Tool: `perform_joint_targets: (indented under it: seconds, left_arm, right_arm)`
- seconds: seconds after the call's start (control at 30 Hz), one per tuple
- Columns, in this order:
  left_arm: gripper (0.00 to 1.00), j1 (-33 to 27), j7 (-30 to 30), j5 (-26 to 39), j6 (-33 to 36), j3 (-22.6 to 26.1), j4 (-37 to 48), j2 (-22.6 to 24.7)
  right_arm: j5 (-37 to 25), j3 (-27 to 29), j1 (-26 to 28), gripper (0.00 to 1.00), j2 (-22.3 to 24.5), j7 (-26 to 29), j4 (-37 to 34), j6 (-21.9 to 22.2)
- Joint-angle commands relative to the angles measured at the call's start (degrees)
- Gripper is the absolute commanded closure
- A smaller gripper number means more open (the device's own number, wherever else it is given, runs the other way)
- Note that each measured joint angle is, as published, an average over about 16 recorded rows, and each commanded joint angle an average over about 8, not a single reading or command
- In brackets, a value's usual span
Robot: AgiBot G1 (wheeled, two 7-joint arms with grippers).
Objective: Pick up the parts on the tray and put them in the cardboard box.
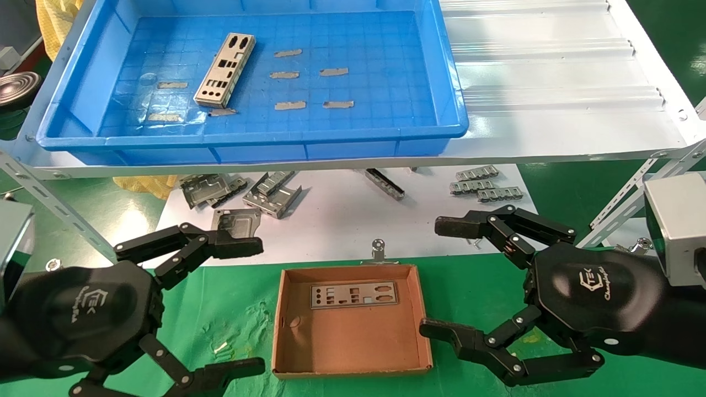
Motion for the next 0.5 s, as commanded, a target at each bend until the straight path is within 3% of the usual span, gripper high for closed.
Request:
perform_joint_targets:
  seconds: [0.03, 0.5]
  left_arm:
    - [0.0, 0.0, 0.0, 0.0, 0.0, 0.0, 0.0, 0.0]
    - [0.0, 0.0, 0.0, 0.0, 0.0, 0.0, 0.0, 0.0]
  right_arm:
    - [0.0, 0.0, 0.0, 1.0, 0.0, 0.0, 0.0, 0.0]
    - [0.0, 0.0, 0.0, 1.0, 0.0, 0.0, 0.0, 0.0]
